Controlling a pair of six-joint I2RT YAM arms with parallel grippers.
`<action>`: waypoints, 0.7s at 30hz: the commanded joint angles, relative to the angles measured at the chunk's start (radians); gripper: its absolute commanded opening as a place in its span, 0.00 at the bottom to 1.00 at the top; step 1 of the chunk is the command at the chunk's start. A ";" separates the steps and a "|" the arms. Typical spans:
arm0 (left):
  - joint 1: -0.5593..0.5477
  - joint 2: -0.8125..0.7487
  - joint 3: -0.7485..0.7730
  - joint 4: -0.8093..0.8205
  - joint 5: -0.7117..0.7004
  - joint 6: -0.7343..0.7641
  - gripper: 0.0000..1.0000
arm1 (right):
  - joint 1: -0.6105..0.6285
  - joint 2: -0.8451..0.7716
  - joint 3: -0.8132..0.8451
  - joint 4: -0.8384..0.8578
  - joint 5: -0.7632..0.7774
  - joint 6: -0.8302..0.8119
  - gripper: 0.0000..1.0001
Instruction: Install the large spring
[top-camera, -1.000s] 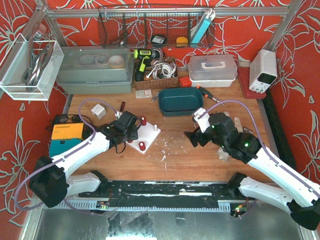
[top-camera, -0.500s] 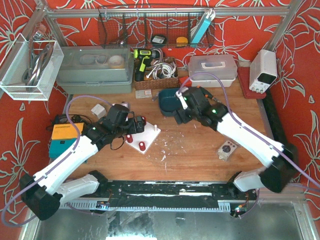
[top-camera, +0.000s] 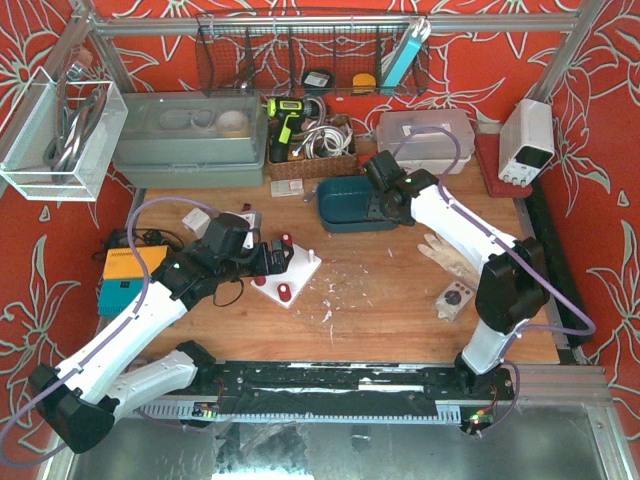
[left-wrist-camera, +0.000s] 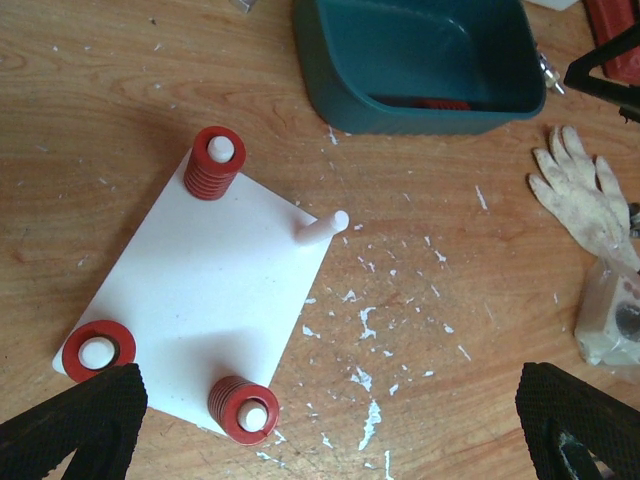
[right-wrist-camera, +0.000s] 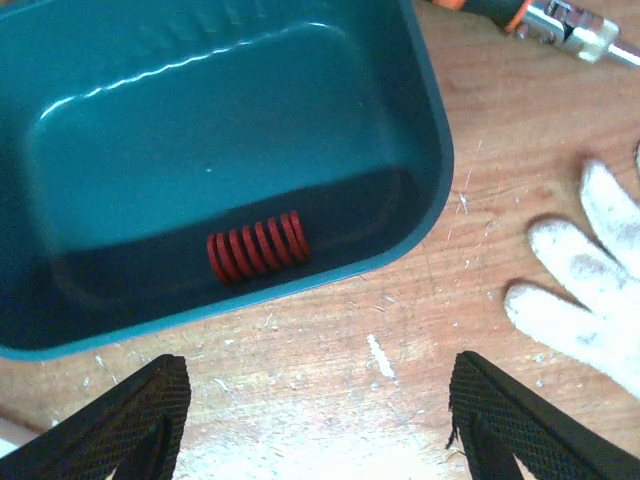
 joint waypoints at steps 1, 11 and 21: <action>0.004 0.017 -0.003 0.002 0.018 0.038 1.00 | 0.001 0.030 -0.010 0.001 0.005 0.239 0.73; 0.004 0.020 -0.007 0.008 0.035 0.041 1.00 | -0.003 0.166 0.007 0.102 -0.077 0.393 0.67; 0.004 0.010 -0.005 -0.008 0.018 0.054 1.00 | -0.014 0.251 0.016 0.177 -0.085 0.466 0.64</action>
